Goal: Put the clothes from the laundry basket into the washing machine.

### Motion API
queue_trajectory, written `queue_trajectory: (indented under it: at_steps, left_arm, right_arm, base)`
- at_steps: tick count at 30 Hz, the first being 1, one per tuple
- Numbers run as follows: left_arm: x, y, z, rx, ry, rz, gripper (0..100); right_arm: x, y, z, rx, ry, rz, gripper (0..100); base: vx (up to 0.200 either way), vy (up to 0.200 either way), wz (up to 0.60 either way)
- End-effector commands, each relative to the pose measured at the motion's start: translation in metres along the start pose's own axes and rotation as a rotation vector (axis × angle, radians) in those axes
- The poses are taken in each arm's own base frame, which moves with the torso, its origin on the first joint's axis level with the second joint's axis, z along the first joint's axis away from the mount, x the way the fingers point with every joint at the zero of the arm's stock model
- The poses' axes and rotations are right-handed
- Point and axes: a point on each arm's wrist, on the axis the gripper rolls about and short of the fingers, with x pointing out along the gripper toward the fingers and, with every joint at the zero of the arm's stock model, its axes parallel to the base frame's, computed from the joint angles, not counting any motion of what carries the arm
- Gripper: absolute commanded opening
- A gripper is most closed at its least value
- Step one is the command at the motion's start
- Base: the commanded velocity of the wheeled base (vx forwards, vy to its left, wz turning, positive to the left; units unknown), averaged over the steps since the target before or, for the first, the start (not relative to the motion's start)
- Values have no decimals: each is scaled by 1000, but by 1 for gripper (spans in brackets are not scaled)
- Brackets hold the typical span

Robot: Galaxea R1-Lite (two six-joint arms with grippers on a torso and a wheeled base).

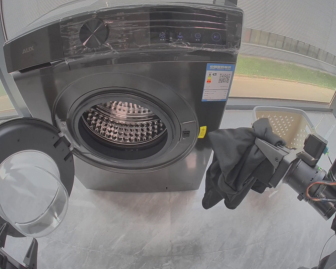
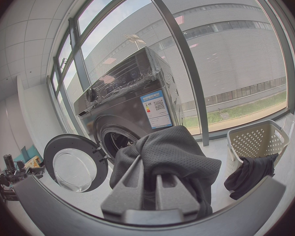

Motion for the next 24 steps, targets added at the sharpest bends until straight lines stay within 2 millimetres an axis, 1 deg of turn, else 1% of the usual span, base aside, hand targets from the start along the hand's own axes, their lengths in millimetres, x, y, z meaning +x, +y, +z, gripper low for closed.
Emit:
queue_trajectory:
  at_steps: [1,6,15,24]
  left_arm:
    - [0,0,-4,-1,-3,0,100]
    - [0,0,-4,-2,-5,1,100]
    - [0,0,-4,-2,-4,1,100]
    - [0,0,-4,-2,-3,0,100]
  right_arm:
    - [0,-1,0,-1,-1,-6,0]
    - [0,-2,0,1,-1,-8,0]
    - [0,-2,0,0,0,-8,0]
    - [0,-2,-2,0,7,-11,0]
  base:
    - [-200,0,0]
    - [-200,0,0]
    - [0,0,0]
    - [0,200,0]
